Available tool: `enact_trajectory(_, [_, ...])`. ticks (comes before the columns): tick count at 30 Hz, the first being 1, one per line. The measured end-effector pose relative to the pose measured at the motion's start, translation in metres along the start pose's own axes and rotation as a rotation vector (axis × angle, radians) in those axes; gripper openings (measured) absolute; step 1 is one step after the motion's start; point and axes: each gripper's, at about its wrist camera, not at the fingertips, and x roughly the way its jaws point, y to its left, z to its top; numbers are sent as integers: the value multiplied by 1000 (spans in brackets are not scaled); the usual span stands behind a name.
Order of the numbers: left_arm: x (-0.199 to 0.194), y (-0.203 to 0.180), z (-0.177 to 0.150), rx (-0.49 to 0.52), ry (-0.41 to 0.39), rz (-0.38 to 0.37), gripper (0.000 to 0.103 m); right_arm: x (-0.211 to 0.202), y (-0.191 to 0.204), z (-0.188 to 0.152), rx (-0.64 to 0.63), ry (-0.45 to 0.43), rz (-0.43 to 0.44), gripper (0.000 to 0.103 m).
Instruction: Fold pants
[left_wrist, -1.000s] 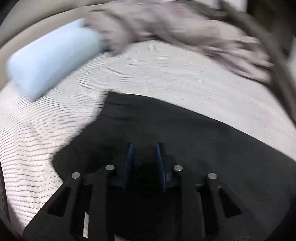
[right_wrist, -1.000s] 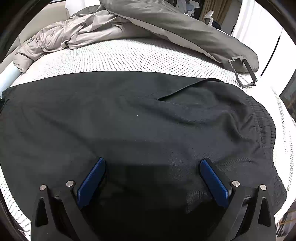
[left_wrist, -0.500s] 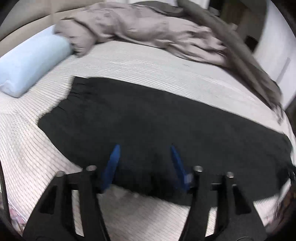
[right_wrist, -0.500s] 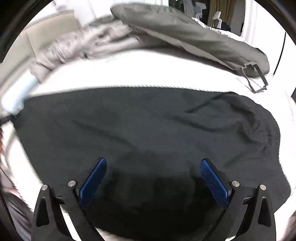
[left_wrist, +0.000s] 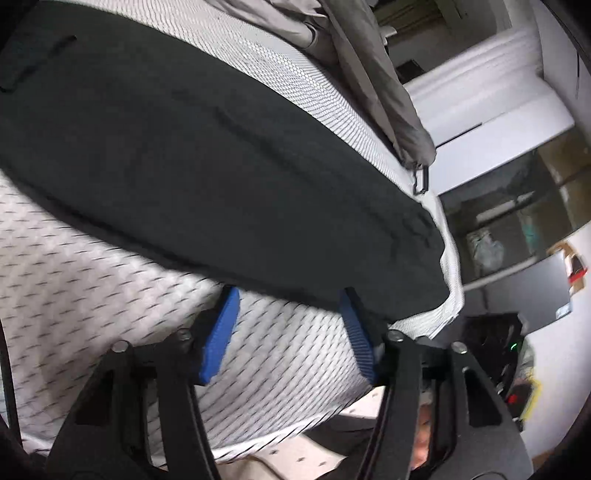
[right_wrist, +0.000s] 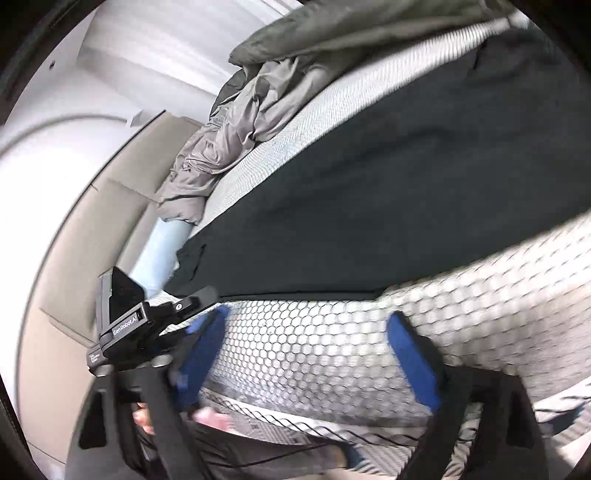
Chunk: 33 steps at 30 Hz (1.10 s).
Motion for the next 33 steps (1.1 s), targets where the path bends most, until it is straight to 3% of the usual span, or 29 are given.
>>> enact_trajectory(4, [28, -2, 19, -41, -25, 40, 51, 22, -12, 11, 139, -108, 108, 82])
enact_trajectory(6, [36, -8, 24, -42, -52, 54, 51, 26, -12, 17, 175, -158, 116, 68])
enact_trajectory(7, [41, -11, 27, -35, -66, 66, 51, 32, -11, 21, 205, -170, 116, 66])
enact_trajectory(10, [48, -13, 33, -38, -104, 104, 27, 35, -6, 31, 223, -193, 124, 52])
enact_trajectory(11, [49, -12, 36, -43, -109, 114, 19, 35, -4, 31, 210, -201, 98, 37])
enact_trajectory(12, [48, -10, 34, -48, -122, 117, 14, 34, -4, 31, 199, -202, 68, 15])
enact_trajectory(13, [45, -7, 36, -45, -123, 107, 12, 36, -7, 29, 193, -198, 16, 8])
enact_trajectory(17, [44, 3, 41, -28, -110, 96, 11, 25, -29, 26, 279, -217, 68, 5])
enact_trajectory(22, [39, 15, 40, -37, -104, 85, 15, 26, -35, 26, 251, -189, 77, 6])
enact_trajectory(24, [41, 10, 40, -33, -95, 73, 36, 30, -36, 30, 272, -201, 98, 11])
enact_trajectory(26, [47, -6, 37, 5, -101, 57, 52, 33, -36, 31, 294, -213, 104, 19])
enact_trajectory(27, [50, -12, 37, 21, -98, 61, 55, 36, -32, 33, 294, -223, 111, 25])
enact_trajectory(29, [62, -24, 36, 49, -95, 88, 55, 41, -23, 36, 267, -236, 101, 29])
enact_trajectory(31, [69, -31, 37, 62, -121, 132, 38, 46, -17, 37, 239, -235, 81, 29])
enact_trajectory(32, [70, -32, 38, 75, -132, 180, 22, 45, -14, 37, 213, -239, 54, 22])
enact_trajectory(33, [69, -29, 39, 70, -134, 181, 19, 43, -14, 36, 196, -246, 33, 10])
